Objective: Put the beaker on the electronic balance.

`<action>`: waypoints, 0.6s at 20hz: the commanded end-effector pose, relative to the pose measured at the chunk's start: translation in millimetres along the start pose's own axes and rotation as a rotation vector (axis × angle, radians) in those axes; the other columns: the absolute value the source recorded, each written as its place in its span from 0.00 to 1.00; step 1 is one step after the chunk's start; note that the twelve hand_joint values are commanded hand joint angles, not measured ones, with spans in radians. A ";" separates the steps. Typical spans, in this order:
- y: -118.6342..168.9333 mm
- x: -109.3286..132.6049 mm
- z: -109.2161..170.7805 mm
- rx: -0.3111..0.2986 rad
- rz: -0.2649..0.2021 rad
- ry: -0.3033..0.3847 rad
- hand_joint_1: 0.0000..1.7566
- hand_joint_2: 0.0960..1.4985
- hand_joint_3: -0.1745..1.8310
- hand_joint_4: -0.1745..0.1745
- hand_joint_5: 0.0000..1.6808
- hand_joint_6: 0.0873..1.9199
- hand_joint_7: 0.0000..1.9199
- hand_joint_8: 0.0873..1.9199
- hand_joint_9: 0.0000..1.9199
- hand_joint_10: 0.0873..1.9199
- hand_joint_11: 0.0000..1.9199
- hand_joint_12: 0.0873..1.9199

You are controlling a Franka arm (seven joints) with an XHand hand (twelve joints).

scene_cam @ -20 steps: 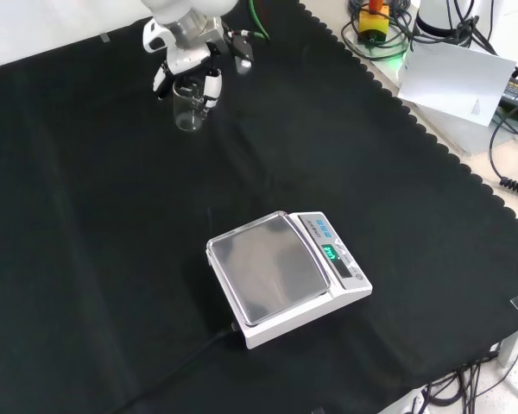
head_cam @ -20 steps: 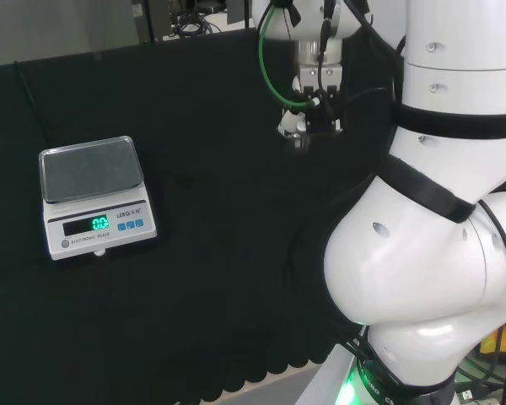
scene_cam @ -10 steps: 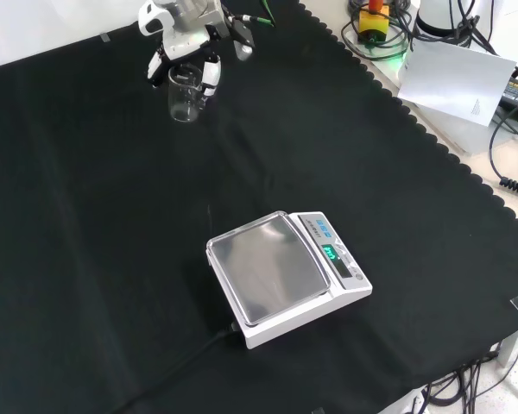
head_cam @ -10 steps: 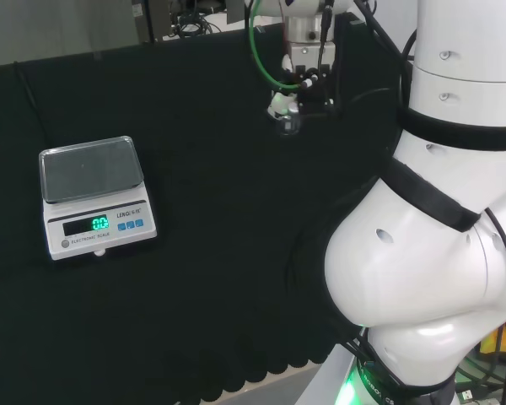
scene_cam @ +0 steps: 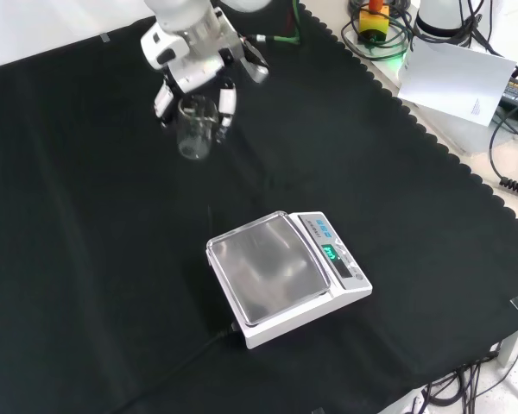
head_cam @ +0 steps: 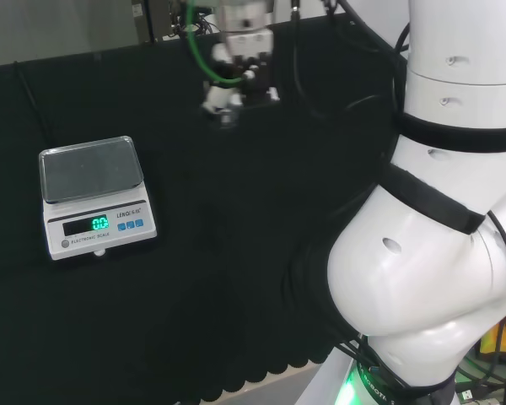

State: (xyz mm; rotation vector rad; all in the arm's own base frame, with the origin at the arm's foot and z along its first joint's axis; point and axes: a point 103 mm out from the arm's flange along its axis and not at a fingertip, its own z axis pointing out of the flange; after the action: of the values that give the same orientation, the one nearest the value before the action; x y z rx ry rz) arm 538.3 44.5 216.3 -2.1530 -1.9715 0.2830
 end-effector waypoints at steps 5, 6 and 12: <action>-31.0 178.0 -5.0 0.028 -0.324 -0.063 0.69 0.51 0.46 0.51 0.53 0.64 0.47 0.74 0.60 0.58 0.68 0.39; -32.2 184.2 -1.8 0.034 -0.337 -0.066 0.69 0.51 0.46 0.51 0.53 0.64 0.47 0.74 0.60 0.58 0.68 0.39; -26.2 198.6 22.4 0.102 -0.355 -0.057 0.69 0.50 0.47 0.51 0.54 0.64 0.47 0.74 0.60 0.58 0.68 0.39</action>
State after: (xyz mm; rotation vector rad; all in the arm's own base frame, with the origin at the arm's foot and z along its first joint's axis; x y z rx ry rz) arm 530.2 226.6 222.2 -1.7842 -2.2800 0.3222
